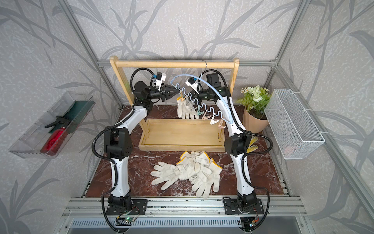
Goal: Clip the gloves onto a hanger to dry
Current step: Clamp the glove onto the hanger.
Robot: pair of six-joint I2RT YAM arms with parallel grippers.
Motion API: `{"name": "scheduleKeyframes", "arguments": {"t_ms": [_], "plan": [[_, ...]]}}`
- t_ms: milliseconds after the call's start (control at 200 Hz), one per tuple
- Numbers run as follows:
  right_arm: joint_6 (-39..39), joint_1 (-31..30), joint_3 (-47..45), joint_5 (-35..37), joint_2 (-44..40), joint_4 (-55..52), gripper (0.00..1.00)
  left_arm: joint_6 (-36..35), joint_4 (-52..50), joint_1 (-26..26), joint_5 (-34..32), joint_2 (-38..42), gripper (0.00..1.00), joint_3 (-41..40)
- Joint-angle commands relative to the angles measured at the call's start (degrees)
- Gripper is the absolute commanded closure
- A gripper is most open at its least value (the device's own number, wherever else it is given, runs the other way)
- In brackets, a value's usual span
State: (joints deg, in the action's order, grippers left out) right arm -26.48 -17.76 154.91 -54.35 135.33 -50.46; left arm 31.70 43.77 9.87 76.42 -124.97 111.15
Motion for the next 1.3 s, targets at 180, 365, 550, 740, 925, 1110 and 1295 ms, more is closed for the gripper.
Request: {"name": "scheduleKeyframes", "arguments": {"t_ms": [180,365,550,740,925,1110,1295], "plan": [[-0.7,0.09,1.62,-1.9,-2.61,-0.56,1.0,0.64,2.36,-3.01,2.64,-1.45,1.0,-0.76],[-0.25,0.09,1.64,-1.81,-3.24,0.73,1.0,0.7,2.47,-3.01,3.09,-1.57,1.0,-0.81],[0.72,0.09,1.8,-1.6,-3.41,2.17,1.0,0.86,2.42,-2.97,3.65,-1.81,1.0,-0.63],[1.34,0.09,1.97,-2.23,-3.45,2.6,1.0,0.89,2.51,-2.99,3.74,-1.77,1.0,-0.67],[1.6,-0.08,1.98,-3.0,-3.4,2.63,1.0,5.58,7.91,-2.89,4.28,-2.73,1.0,-0.17],[2.27,-0.43,1.98,-3.37,-3.5,3.91,1.0,19.71,22.23,-2.88,5.92,-6.72,1.0,3.49],[2.92,-0.61,1.95,-3.57,-3.7,4.74,1.0,36.48,35.89,-2.9,8.91,-13.02,0.96,13.23]]}}
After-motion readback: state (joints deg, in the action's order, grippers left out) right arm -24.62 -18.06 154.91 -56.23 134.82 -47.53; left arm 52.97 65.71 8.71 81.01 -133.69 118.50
